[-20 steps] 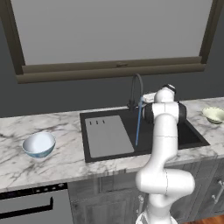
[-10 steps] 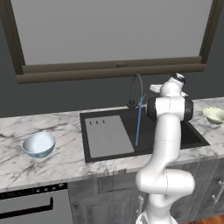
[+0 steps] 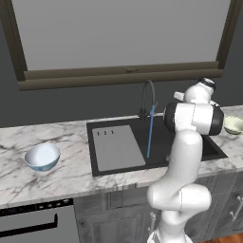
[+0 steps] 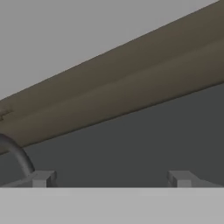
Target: Rinse each bowl for a few seconds and place them down in the sink or on the counter.
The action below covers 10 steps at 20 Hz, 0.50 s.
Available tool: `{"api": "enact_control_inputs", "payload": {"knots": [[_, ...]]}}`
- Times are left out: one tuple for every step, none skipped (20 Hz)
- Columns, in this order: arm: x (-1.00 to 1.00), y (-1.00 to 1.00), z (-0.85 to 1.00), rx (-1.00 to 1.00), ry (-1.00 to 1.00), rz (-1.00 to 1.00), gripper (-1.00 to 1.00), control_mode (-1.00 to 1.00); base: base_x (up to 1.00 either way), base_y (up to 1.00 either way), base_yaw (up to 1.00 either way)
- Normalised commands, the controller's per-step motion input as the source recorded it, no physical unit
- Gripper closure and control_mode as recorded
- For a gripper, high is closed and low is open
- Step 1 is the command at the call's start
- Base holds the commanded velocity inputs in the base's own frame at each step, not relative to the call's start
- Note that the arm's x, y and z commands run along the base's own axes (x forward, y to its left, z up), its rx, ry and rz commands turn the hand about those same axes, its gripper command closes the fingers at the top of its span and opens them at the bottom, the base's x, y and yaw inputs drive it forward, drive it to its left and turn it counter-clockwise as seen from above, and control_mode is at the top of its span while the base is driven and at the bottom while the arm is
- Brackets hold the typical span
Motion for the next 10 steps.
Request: {"api": "enact_control_inputs", "payload": {"knots": [[-0.97, -0.34, 0.6, 0.14, 0.08, 0.0, -1.0, -1.0, 0.0, 0.0, 0.0], [-0.92, -0.21, 0.7, 0.07, 0.09, 0.0, -1.0, -1.0, 0.0, 0.0, 0.0], [-0.88, -0.17, 0.75, 0.02, 0.1, 0.0, -1.0, -1.0, 0.0, 0.0, 0.0], [-0.85, -0.16, 0.75, 0.01, 0.1, 0.0, -1.0, -1.0, 0.0, 0.0, 0.0], [-0.85, -0.16, 0.76, 0.01, 0.1, 0.0, -1.0, -1.0, 0.0, 0.0, 0.0], [-0.79, -0.12, 0.79, 0.0, 0.11, 0.0, -1.0, -1.0, 0.0, 0.0, 0.0], [-0.79, -0.11, 0.8, 0.0, 0.11, 0.0, -1.0, -1.0, 0.0, 0.0, 0.0], [-0.76, -0.06, 0.83, 0.0, 0.11, 0.0, -1.0, -1.0, 0.0, 0.0, 0.0], [-0.76, -0.08, 0.81, 0.0, 0.11, 0.0, -1.0, -1.0, 0.0, 0.0, 0.0], [-0.76, -0.07, 0.8, 0.0, 0.11, 0.0, -1.0, -1.0, 0.0, 0.0, 0.0]]}}
